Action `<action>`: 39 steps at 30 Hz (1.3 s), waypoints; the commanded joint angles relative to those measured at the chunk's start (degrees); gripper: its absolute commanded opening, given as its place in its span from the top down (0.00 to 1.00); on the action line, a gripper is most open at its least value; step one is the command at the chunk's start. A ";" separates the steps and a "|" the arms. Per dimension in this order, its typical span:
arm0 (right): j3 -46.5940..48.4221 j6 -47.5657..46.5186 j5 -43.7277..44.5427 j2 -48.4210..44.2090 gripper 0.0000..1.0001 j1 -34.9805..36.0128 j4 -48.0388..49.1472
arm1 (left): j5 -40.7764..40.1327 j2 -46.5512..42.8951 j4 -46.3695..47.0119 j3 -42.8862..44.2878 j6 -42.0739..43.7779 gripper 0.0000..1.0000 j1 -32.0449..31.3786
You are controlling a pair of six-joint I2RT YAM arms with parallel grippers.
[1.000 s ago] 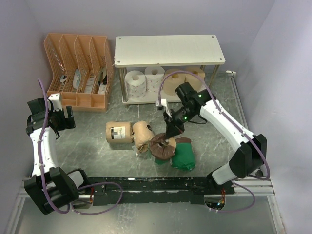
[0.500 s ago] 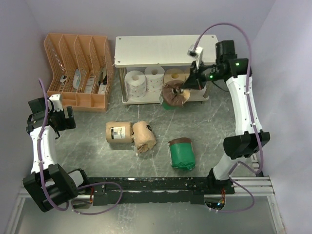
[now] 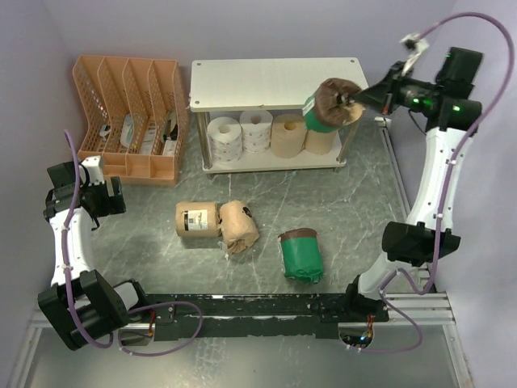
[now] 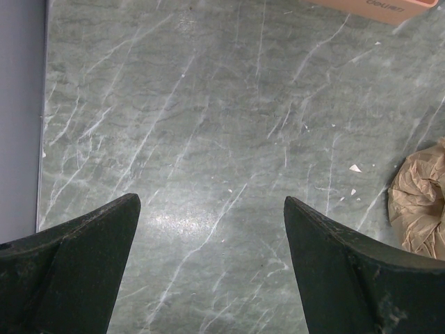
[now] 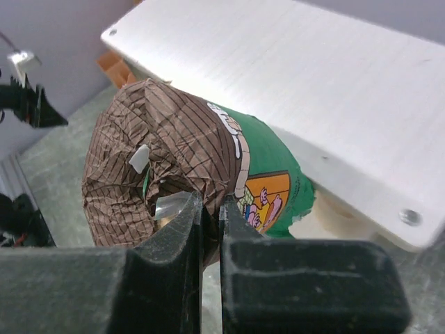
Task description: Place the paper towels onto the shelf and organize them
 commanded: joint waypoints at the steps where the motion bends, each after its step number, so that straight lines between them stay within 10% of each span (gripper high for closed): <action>1: -6.55 27.28 -14.67 -3.37 1.00 -8.58 27.51 | 0.41 -0.28 -0.53 1.79 0.25 0.04 0.48; 5: -26.47 80.59 -19.79 -6.29 1.00 -14.83 93.53 | 0.66 -0.71 -0.41 1.63 0.33 0.04 0.47; 9: -21.41 101.25 -20.25 0.45 1.00 -15.75 111.63 | 0.81 -0.54 -0.46 1.67 0.33 0.04 0.45; 17: -0.41 70.77 -10.77 5.51 1.00 -15.74 67.58 | 1.04 -0.52 -0.53 1.74 0.45 0.04 0.52; 21: -0.29 84.38 -9.20 9.56 1.00 -15.79 81.71 | 1.08 -0.40 -0.58 1.81 0.43 0.04 0.48; 39: 7.22 83.65 -4.33 21.07 1.00 -5.82 88.29 | 0.37 0.29 -0.46 1.78 0.16 0.04 0.49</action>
